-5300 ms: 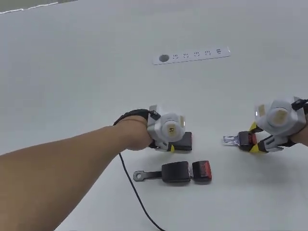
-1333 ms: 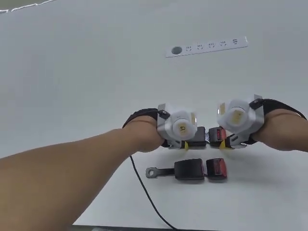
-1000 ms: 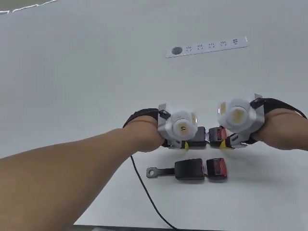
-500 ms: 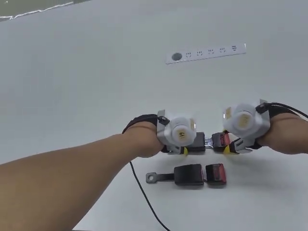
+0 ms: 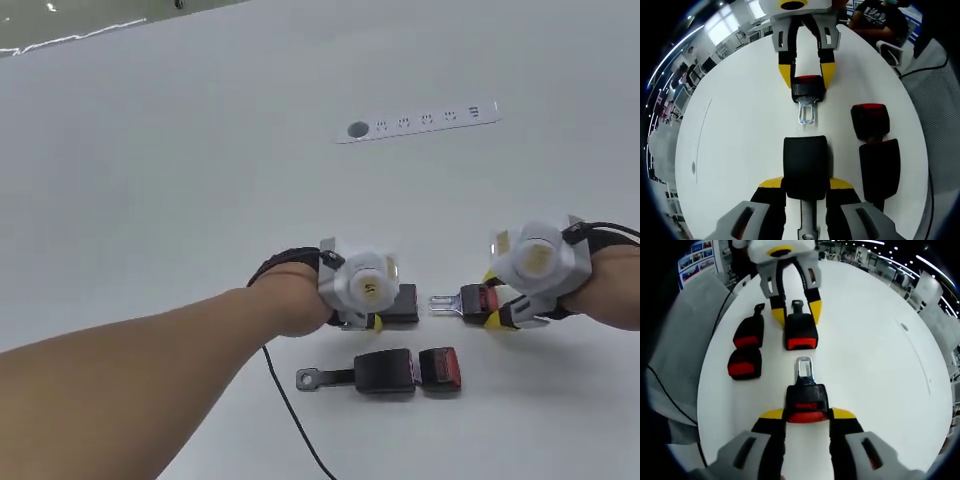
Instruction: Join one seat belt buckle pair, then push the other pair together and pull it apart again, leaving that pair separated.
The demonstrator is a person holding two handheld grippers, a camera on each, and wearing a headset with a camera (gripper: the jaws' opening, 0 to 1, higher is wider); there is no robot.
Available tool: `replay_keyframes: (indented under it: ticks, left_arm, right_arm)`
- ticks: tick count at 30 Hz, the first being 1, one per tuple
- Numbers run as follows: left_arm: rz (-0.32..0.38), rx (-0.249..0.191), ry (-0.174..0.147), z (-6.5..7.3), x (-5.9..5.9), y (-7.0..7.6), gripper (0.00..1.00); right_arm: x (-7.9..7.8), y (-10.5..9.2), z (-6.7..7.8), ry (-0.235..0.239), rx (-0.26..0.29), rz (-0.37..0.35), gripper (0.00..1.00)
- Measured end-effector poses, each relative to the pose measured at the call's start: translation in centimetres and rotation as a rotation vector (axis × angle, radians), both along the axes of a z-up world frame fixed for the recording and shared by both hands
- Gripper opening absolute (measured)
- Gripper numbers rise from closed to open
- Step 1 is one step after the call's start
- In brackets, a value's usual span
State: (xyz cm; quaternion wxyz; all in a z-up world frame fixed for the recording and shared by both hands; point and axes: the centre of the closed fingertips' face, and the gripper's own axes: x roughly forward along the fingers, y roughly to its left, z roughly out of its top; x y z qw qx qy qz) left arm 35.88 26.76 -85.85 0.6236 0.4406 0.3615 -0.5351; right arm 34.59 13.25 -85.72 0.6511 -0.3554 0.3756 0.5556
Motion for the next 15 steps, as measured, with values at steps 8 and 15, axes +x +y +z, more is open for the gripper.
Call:
replay_keyframes:
  ticks: [8, 15]
  left_arm:
    - [0.014, 0.009, -0.006, 0.0, 0.1, 0.1, 0.31]
    - [0.019, 0.019, -0.009, 0.0, 0.1, 0.0, 0.31]
  right_arm:
    - [0.0, -3.9, 0.1, -0.011, -0.037, -0.022, 0.33]
    - [-0.2, -6.6, 0.1, -0.010, -0.070, -0.029, 0.34]
